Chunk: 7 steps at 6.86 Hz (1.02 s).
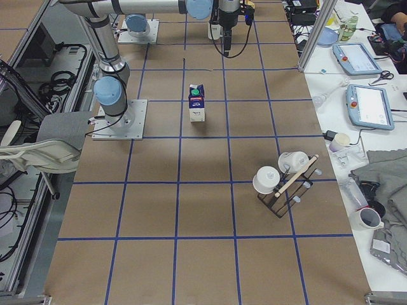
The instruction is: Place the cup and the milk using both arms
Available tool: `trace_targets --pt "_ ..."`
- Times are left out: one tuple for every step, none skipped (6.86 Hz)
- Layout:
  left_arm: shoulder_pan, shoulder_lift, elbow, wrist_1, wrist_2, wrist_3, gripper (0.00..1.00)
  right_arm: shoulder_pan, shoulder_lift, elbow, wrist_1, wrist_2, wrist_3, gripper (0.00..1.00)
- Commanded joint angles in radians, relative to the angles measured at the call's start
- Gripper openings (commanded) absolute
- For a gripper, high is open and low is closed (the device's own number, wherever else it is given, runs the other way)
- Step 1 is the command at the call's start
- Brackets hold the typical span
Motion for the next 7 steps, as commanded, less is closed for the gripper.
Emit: trace_targets --pt "-0.153 0.005 0.055 -0.015 -0.017 -0.174 0.0 0.0 -0.001 0.0 0.001 -0.002 0.0 1.0" --pt "-0.245 -0.005 0.087 -0.007 -0.017 -0.316 0.0 0.0 0.001 0.0 0.001 -0.002 0.0 1.0" --pt "-0.32 -0.01 0.135 -0.012 -0.019 -0.413 0.0 0.0 0.001 0.0 0.001 -0.002 0.0 1.0" --pt "-0.395 -0.022 0.166 -0.016 -0.013 -0.475 0.0 0.0 0.001 0.0 0.001 -0.002 0.0 1.0" --pt "-0.463 -0.06 0.178 -0.001 0.019 -0.555 0.0 0.0 0.001 0.0 0.001 -0.002 0.0 1.0" --pt "-0.526 -0.094 0.189 0.005 0.063 -0.598 0.0 0.0 0.001 0.0 0.001 -0.002 0.0 1.0" --pt "-0.543 -0.125 0.192 0.006 0.067 -0.62 0.0 0.0 0.001 0.0 0.001 -0.002 0.0 1.0"
